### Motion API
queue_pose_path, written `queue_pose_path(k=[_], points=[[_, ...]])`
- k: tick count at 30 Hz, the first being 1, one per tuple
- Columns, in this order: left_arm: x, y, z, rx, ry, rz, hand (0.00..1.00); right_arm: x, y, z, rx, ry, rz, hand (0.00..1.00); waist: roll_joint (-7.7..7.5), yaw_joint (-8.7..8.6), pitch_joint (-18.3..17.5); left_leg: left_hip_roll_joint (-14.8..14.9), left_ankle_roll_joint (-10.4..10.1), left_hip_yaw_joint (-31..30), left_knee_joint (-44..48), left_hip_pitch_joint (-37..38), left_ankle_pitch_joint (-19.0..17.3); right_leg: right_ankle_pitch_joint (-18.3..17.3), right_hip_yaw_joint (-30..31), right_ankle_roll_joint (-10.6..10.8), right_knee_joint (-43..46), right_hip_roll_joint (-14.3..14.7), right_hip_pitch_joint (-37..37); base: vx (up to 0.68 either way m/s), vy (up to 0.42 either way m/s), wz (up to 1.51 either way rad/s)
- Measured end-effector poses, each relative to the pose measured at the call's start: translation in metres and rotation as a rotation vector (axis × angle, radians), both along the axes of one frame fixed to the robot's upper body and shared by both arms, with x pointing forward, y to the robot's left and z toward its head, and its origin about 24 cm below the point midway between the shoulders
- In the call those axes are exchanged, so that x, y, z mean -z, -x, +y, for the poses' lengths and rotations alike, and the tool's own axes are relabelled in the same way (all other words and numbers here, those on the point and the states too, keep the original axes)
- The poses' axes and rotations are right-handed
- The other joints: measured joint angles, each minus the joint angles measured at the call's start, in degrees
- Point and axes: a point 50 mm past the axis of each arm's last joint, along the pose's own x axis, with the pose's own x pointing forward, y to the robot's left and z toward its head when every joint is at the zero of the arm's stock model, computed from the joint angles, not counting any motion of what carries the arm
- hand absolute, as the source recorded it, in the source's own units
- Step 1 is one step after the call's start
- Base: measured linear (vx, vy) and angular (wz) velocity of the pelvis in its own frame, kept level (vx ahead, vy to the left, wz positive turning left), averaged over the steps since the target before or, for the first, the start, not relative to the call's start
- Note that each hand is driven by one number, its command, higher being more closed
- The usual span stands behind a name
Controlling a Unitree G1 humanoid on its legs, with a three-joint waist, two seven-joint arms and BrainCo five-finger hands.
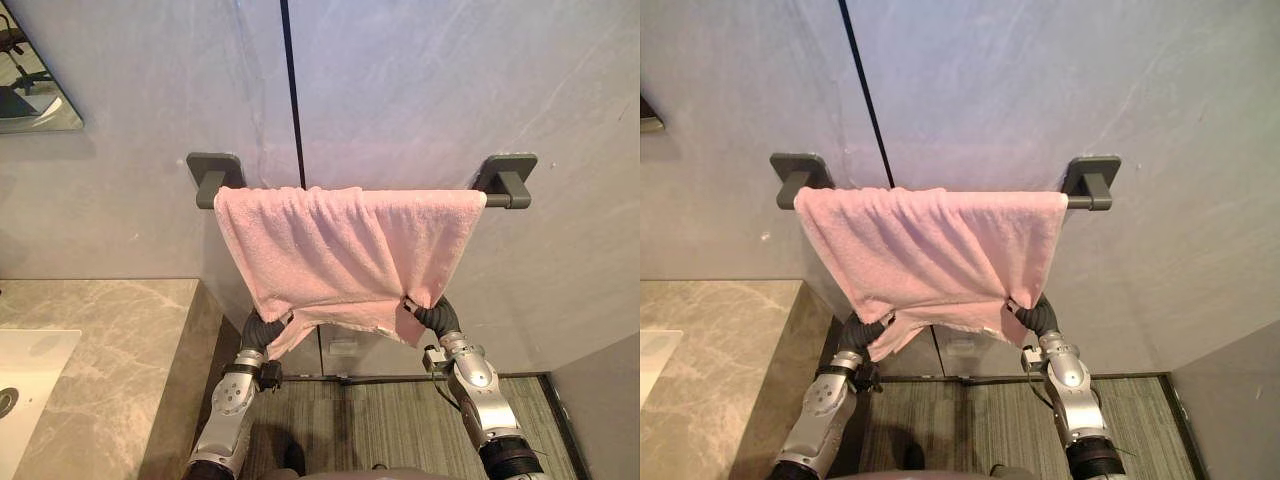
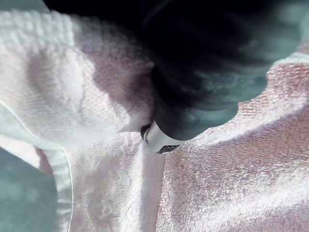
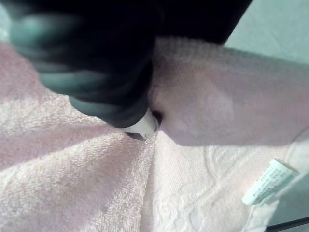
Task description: Organize washtable
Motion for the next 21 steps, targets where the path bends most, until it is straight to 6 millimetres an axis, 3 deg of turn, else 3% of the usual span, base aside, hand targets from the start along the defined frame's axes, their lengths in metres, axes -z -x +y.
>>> queue_pose_path(k=[8,9,10,21], points=[[0.004,0.001,0.003,-0.018,0.01,0.016,1.0,0.009,0.002,0.006,0.005,-0.018,0.034,1.0,0.47,0.01,0.27,0.01,-0.11,0.02,0.0,-0.01,-0.29,-0.01,0.01,0.01,-0.33,0.02,0.15,0.0,0.0,0.0],[0.004,0.001,0.003,-0.018,0.012,0.016,0.0,0.009,0.002,0.007,0.006,-0.018,0.034,1.0,0.47,0.03,0.27,0.0,-0.11,0.03,0.0,0.0,-0.3,-0.01,0.01,0.01,-0.38,0.01,0.18,0.0,0.0,0.0],[0.004,0.001,0.003,-0.019,0.014,0.016,0.0,0.009,0.002,0.007,0.006,-0.017,0.034,0.0,0.47,0.04,0.27,0.0,-0.12,0.03,0.0,0.0,-0.31,-0.01,0.0,0.01,-0.43,0.0,0.21,0.0,0.0,0.0],[0.013,0.01,0.017,-0.089,0.02,0.063,0.0,0.014,0.01,-0.012,0.122,-0.015,0.055,0.0,0.44,0.07,0.27,0.0,-0.15,0.05,0.0,0.22,-0.5,0.01,-0.05,-0.01,-0.94,0.02,1.01,0.0,0.0,0.0]])
